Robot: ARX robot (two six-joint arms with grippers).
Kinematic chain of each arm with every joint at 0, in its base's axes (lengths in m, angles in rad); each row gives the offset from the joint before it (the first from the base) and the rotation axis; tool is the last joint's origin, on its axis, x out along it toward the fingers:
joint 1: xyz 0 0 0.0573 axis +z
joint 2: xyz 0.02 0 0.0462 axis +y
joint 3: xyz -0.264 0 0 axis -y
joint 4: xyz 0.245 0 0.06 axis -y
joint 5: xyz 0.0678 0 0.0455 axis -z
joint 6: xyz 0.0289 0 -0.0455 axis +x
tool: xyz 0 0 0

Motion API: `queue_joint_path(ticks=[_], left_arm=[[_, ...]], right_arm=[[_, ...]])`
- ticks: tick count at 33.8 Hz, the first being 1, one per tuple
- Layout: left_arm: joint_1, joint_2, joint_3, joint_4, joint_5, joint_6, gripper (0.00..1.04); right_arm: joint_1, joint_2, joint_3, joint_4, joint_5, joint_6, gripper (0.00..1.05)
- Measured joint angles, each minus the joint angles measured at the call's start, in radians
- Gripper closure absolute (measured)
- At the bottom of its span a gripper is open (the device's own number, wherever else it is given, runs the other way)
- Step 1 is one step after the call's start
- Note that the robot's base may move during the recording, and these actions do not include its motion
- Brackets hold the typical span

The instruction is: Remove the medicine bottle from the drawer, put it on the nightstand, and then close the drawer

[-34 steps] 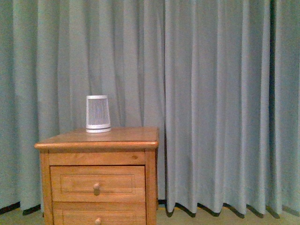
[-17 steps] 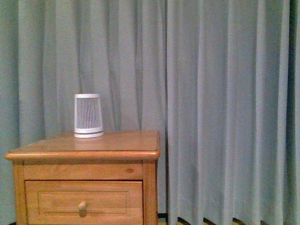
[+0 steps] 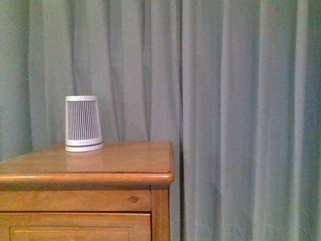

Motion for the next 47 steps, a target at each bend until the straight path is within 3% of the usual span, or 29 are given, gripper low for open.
queue_joint_path(ticks=[2, 4, 14, 20, 26, 47], left_arm=[[0.011, 0.127, 0.071, -0.171, 0.078, -0.045, 0.07], [0.014, 0.22, 0.078, -0.145, 0.091, -0.065, 0.07], [0.0, 0.833, 0.176, 0.482, 0.055, -0.055, 0.07], [-0.054, 1.329, 0.373, 0.782, 0.006, -0.076, 0.07], [-0.1, 1.664, 0.57, 0.904, -0.023, -0.076, 0.07], [-0.098, 2.202, 0.891, 1.143, 0.061, 0.05, 0.07]], right_arm=[[0.0, 0.0, 0.0, 0.0, 0.0, 0.0, 0.07], [0.0, 0.0, 0.0, 0.0, 0.0, 0.0, 0.07], [0.0, 0.0, 0.0, 0.0, 0.0, 0.0, 0.07], [0.0, 0.0, 0.0, 0.0, 0.0, 0.0, 0.07], [0.0, 0.0, 0.0, 0.0, 0.0, 0.0, 0.07], [0.0, 0.0, 0.0, 0.0, 0.0, 0.0, 0.07]])
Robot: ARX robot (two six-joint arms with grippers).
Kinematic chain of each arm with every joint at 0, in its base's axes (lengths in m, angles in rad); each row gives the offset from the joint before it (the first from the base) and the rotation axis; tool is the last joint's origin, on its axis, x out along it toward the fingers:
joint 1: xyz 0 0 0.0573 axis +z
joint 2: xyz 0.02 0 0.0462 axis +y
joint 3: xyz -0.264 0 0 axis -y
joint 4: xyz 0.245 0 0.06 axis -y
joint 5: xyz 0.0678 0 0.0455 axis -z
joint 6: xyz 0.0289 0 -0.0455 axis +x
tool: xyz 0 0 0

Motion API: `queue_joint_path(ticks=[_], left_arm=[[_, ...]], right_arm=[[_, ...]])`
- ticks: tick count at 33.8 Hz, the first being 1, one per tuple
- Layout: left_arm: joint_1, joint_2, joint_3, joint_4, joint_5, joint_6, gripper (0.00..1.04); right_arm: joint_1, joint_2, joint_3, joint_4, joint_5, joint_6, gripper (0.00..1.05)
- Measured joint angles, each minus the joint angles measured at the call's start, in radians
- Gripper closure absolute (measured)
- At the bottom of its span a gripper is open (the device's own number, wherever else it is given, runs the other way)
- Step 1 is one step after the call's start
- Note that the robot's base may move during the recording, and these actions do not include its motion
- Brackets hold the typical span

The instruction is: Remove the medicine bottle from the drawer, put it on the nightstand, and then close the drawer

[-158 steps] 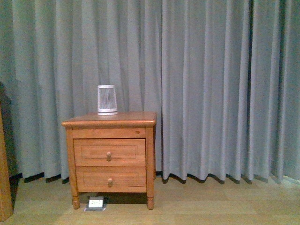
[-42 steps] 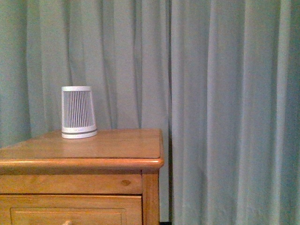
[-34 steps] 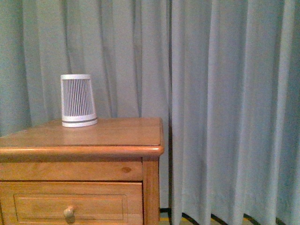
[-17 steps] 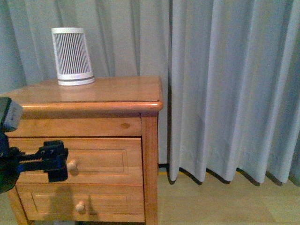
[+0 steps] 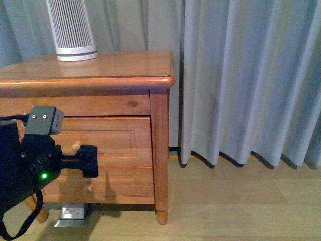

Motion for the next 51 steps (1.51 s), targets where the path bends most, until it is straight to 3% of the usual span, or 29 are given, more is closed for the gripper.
queue_joint_path(ticks=[23, 41, 46, 51], left_arm=[[0.042, 0.195, 0.275, -0.097, -0.002, 0.079, 0.07], [0.059, 0.25, 0.359, -0.143, -0.021, 0.055, 0.07], [0.059, 0.253, 0.364, -0.156, -0.022, 0.055, 0.23], [0.06, 0.256, 0.366, -0.155, -0.023, 0.048, 0.47]], right_arm=[[0.0, 0.0, 0.0, 0.0, 0.0, 0.0, 0.07], [0.0, 0.0, 0.0, 0.0, 0.0, 0.0, 0.07], [0.0, 0.0, 0.0, 0.0, 0.0, 0.0, 0.07], [0.0, 0.0, 0.0, 0.0, 0.0, 0.0, 0.07]])
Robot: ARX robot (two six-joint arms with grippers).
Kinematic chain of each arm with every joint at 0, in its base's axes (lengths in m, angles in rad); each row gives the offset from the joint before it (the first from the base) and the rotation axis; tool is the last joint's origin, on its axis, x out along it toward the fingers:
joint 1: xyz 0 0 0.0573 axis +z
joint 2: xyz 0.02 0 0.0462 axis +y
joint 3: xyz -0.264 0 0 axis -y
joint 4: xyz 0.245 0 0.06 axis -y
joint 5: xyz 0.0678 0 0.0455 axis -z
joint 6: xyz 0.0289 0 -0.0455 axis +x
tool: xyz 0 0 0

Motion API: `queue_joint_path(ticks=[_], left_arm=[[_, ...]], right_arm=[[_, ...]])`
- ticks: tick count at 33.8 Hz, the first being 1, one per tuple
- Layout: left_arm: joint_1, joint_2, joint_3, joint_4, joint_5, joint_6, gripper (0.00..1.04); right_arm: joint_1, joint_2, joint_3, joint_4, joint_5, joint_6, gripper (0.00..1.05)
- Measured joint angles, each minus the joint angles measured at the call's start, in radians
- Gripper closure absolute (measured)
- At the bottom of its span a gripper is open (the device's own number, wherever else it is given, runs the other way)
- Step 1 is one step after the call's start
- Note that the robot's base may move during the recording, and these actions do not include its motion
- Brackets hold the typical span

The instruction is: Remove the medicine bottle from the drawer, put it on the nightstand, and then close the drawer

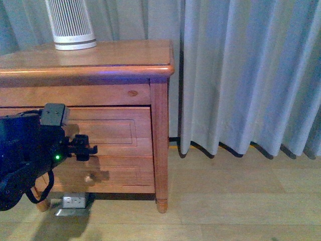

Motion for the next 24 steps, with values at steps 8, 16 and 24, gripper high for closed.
queue_joint_path(ticks=[8, 16, 24], left_arm=[[-0.002, 0.0, 0.0, 0.0, 0.011, -0.006, 0.79], [-0.002, 0.0, 0.0, 0.0, 0.013, -0.006, 0.8], [-0.011, -0.032, -0.072, 0.035, -0.006, -0.011, 0.8]], right_arm=[[0.0, 0.0, 0.0, 0.0, 0.0, 0.0, 0.07], [0.0, 0.0, 0.0, 0.0, 0.0, 0.0, 0.07], [0.0, 0.0, 0.0, 0.0, 0.0, 0.0, 0.07]])
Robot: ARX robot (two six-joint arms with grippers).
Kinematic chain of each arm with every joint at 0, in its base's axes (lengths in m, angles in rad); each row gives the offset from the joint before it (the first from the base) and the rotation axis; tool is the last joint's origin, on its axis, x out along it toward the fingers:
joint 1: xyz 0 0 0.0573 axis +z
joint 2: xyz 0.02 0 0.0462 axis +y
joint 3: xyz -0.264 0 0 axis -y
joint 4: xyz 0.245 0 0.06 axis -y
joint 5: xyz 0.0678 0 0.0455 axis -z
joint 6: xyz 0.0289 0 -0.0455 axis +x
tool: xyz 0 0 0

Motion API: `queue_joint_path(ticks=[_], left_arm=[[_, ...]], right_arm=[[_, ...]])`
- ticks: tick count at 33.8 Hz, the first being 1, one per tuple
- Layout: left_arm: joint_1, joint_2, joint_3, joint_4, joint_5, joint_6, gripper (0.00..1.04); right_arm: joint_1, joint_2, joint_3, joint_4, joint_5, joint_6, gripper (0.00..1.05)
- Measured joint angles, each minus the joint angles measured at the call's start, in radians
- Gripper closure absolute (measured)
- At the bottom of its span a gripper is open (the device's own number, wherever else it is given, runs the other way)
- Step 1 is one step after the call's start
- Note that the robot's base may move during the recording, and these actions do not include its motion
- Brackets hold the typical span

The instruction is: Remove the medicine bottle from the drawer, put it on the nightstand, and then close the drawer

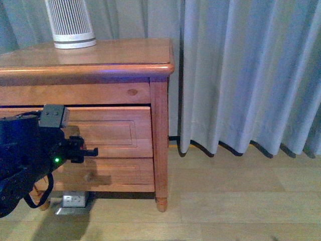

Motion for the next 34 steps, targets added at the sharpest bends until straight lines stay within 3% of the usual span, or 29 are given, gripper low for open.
queue_joint_path(ticks=[10, 19, 24, 28, 34], left_arm=[[-0.013, -0.229, -0.395, 0.035, -0.003, 0.034, 0.8], [-0.025, -0.375, -0.612, -0.01, 0.003, 0.137, 0.81], [-0.059, -0.413, -0.694, -0.037, 0.059, 0.169, 1.01], [-0.078, -0.458, -0.714, -0.079, 0.056, 0.183, 1.02], [-0.068, -0.53, -0.725, -0.142, 0.044, 0.185, 0.67]], right_arm=[[0.0, 0.0, 0.0, 0.0, 0.0, 0.0, 0.07], [0.0, 0.0, 0.0, 0.0, 0.0, 0.0, 0.07], [0.0, 0.0, 0.0, 0.0, -0.001, 0.0, 0.07], [0.0, 0.0, 0.0, 0.0, 0.0, 0.0, 0.07], [0.0, 0.0, 0.0, 0.0, 0.0, 0.0, 0.07]])
